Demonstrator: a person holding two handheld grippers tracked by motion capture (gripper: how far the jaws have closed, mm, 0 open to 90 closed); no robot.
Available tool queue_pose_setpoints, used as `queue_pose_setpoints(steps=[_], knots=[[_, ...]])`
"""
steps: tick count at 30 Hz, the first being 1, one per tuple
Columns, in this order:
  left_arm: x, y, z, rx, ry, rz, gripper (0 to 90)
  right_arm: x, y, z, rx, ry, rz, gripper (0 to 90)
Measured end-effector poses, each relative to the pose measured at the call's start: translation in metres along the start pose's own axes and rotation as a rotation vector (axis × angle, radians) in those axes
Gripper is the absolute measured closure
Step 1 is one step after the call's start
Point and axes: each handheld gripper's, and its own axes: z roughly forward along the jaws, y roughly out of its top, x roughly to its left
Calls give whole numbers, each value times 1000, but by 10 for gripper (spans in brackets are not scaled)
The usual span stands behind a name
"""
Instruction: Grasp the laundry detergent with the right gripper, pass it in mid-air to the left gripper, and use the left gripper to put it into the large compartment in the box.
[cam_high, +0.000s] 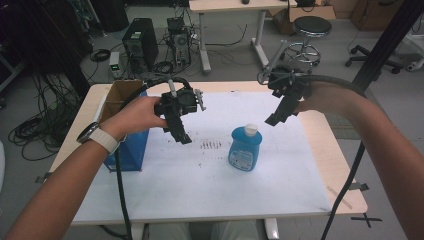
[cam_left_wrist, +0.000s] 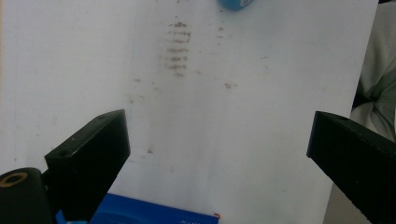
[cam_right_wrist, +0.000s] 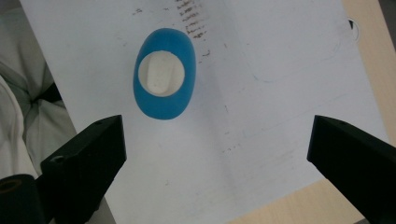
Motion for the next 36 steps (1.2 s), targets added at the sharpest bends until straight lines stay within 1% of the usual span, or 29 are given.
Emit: queue_pose_setpoints(steps=[4,9,11,12,16,18,21,26,28,36], knots=[[0,0,0,-5,2,-2,63,5,-6,4,-12,12,7,45],[0,-1,0,-6,4,-3,63,11,-15,9,-41,24,17,45],[0,-1,-1,-4,4,-2,63,13,-19,11,-43,24,21,45],[0,-1,-1,-1,4,-3,63,14,-21,12,-42,24,31,45],[0,1,0,-3,2,-3,63,15,-27,14,-50,27,38,44],[0,2,1,-5,0,-2,63,16,-29,14,-61,31,49,44],[-1,4,2,-4,-1,3,62,16,-33,16,-62,30,59,42],[-1,6,2,-4,-1,3,62,17,-40,23,-61,36,69,42],[-1,6,2,-4,0,2,63,17,-45,27,-75,37,81,41],[-1,6,1,-6,2,-3,63,20,-56,40,-110,49,106,41]])
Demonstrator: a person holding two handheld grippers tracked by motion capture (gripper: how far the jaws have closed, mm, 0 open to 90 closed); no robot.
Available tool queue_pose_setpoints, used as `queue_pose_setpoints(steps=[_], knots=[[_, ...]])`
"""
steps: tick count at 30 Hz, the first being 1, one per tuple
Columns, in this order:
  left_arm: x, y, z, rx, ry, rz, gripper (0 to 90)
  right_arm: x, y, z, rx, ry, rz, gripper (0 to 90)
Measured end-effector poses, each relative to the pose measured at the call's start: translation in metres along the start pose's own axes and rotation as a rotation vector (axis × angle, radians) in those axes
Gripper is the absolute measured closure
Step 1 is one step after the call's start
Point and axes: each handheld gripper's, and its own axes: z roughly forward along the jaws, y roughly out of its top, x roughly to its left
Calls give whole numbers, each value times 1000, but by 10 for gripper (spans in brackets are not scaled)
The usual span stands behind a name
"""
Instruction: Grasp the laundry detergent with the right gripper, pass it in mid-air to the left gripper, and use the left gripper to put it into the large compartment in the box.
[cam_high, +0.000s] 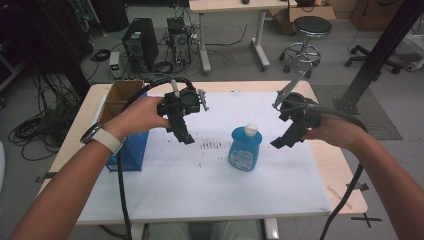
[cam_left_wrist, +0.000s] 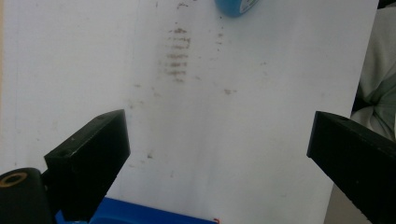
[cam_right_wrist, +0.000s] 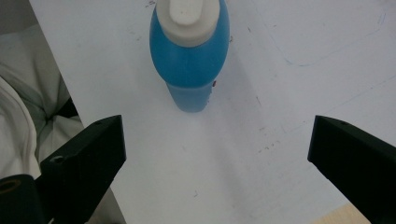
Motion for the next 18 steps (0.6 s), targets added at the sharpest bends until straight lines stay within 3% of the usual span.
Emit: queue_pose_setpoints(steps=[18], knots=[[1,-4,-1,-2,10,-8,63,3,-23,23,-99,15,55,39]])
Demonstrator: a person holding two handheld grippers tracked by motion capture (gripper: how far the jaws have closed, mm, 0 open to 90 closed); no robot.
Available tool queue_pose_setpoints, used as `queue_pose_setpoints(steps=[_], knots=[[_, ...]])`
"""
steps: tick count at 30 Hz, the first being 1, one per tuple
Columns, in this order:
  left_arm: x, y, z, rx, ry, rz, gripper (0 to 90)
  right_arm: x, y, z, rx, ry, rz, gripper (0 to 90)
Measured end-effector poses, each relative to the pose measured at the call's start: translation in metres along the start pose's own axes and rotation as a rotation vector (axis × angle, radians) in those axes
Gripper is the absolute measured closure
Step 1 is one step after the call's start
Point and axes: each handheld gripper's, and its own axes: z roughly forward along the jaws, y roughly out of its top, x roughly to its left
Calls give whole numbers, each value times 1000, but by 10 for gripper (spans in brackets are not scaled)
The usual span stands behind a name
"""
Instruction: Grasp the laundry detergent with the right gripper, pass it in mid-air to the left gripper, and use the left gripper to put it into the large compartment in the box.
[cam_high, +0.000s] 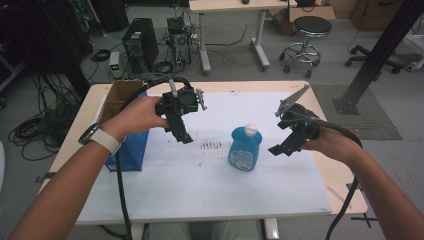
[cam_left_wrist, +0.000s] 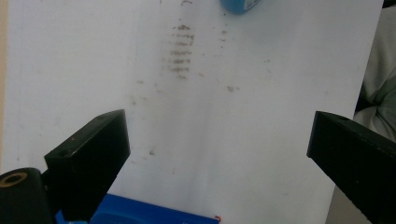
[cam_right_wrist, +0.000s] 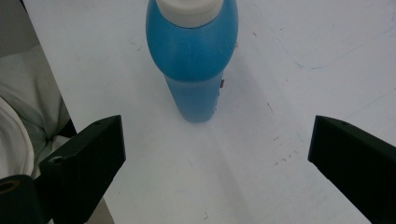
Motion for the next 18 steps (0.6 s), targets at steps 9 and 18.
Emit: queue_pose_setpoints(steps=[9,18], knots=[[0,0,0,1,-1,-2,63,3,-10,13,-63,7,6,39],[-1,2,1,4,-2,-2,63,7,-19,24,-125,-20,6,40]])
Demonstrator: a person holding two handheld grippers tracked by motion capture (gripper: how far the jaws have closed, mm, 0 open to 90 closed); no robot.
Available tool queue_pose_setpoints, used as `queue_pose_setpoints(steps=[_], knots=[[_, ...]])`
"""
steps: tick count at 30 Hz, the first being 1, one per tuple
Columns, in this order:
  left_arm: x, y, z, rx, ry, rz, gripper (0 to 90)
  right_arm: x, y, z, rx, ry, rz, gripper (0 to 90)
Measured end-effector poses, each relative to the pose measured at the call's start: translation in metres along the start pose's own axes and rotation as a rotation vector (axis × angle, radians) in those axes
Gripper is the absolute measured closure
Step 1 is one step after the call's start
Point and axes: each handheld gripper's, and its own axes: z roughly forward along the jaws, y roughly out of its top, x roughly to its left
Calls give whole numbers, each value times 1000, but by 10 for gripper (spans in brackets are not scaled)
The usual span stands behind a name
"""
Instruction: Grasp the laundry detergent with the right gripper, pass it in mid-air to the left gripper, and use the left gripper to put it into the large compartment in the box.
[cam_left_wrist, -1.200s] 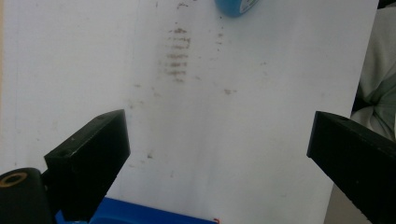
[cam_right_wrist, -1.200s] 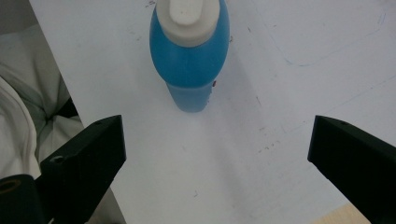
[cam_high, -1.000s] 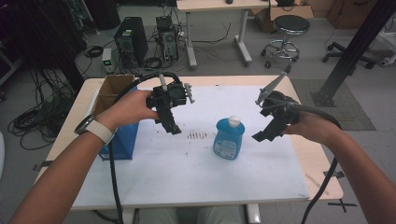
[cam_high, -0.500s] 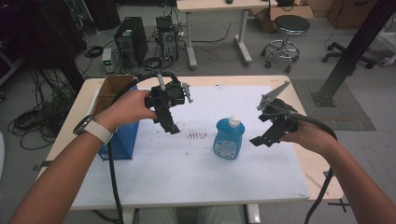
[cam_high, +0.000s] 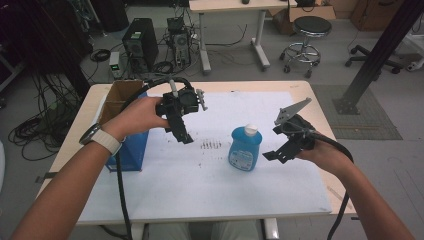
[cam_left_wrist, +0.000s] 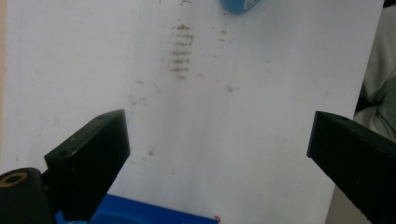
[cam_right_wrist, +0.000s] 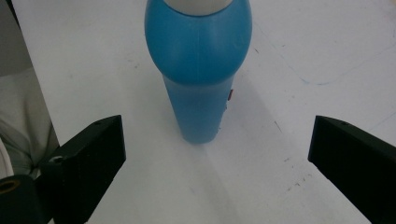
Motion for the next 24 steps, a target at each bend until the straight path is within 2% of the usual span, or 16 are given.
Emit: queue_pose_setpoints(steps=[11,14,24], knots=[[0,0,0,-10,1,-1,64,3,-15,12,-88,-5,39,38],[0,-1,0,-5,0,-1,64,6,-20,15,-124,-16,40,38],[2,-3,0,-9,2,-9,64,7,-31,19,-175,-22,41,36]])
